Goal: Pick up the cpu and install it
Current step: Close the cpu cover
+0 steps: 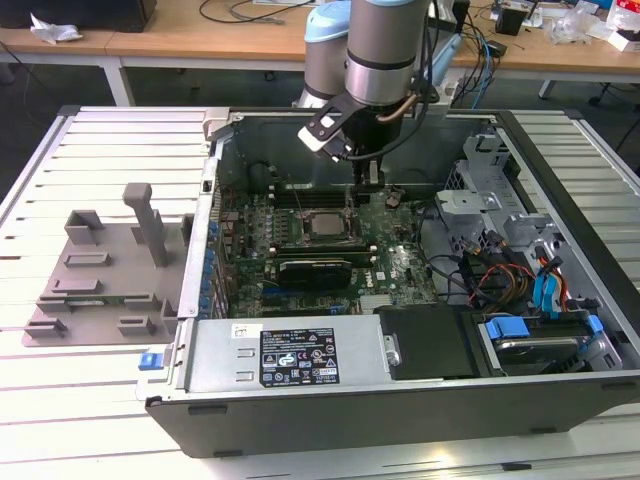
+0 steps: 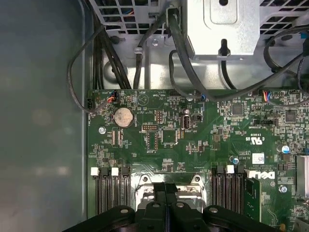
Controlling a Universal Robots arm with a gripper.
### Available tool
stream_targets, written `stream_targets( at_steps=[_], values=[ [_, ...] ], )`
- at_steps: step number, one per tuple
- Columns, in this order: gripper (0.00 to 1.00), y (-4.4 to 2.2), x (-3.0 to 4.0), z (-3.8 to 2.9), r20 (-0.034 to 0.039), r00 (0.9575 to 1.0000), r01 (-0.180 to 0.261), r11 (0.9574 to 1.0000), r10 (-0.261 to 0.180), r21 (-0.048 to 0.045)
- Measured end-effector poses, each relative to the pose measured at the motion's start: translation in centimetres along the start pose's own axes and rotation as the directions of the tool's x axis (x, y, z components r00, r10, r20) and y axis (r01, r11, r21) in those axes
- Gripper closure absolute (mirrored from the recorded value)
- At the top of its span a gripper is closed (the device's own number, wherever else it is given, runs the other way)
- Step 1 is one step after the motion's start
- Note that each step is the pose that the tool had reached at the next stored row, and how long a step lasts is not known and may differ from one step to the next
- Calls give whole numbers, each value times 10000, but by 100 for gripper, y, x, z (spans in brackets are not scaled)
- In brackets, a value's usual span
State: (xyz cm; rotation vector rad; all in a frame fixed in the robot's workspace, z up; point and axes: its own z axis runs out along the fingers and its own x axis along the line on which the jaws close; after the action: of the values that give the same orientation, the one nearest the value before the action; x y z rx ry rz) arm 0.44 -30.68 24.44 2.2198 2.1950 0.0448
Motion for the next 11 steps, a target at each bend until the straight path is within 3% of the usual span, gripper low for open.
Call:
stream_targets(
  at_steps=[11],
  values=[
    [89, -124, -2, 46, -1, 10000, 0, 10000, 0, 0]
  ],
)
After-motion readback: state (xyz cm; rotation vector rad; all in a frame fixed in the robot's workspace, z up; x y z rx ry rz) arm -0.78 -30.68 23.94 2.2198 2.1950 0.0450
